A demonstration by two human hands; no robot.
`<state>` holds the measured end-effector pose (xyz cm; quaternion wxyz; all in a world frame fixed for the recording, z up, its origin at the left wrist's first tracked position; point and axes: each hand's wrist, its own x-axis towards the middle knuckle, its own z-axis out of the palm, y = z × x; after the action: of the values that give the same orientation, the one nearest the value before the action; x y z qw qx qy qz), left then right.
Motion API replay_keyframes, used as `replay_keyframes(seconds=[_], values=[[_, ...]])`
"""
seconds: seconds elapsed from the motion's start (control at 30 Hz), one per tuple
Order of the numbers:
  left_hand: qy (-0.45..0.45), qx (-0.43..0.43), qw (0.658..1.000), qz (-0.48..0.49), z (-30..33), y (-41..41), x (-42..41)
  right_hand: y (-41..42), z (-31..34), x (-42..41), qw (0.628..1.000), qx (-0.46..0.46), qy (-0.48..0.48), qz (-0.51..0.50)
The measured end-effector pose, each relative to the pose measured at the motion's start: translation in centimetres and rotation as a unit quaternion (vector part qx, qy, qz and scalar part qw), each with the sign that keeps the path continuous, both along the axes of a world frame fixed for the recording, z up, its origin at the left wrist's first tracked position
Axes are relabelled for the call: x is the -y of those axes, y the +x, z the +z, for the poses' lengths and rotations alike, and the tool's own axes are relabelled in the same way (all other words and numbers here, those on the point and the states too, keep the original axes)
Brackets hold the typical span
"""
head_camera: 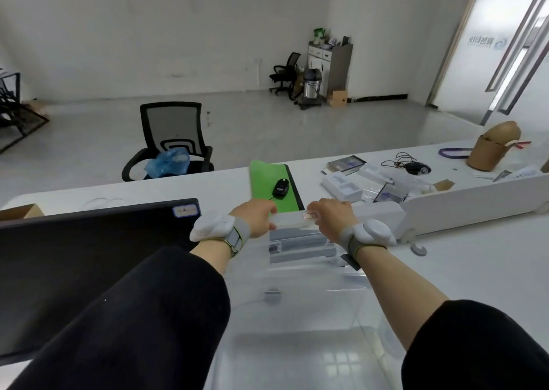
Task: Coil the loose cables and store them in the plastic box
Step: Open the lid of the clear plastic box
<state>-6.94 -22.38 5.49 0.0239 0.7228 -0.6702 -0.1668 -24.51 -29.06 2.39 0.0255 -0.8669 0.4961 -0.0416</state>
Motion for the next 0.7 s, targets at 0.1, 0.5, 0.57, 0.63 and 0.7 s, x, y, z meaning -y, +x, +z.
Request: replay_keyframes(seconds=[0.1,0.5,0.57,0.63,0.7], values=[[0.014,0.024,1.000,0.008,-1.0,0.8,0.3,1.3,-0.6,0.4,1.000,-0.005,0.003,0.017],[-0.048,0.162,0.979,0.110,-3.1,2.9,0.9,4.6,-1.4,1.4,1.000,0.004,0.014,-0.009],[-0.065,0.159,0.976,0.133,-3.4,3.1,0.9,4.6,-1.5,1.5,1.000,0.000,0.002,-0.026],[-0.061,0.141,0.978,0.143,-3.7,3.2,0.8,4.6,-1.7,1.6,0.999,-0.013,0.011,-0.029],[-0.044,0.127,0.980,0.144,-4.1,3.1,0.7,4.7,-2.0,1.5,0.999,-0.008,0.022,-0.025]])
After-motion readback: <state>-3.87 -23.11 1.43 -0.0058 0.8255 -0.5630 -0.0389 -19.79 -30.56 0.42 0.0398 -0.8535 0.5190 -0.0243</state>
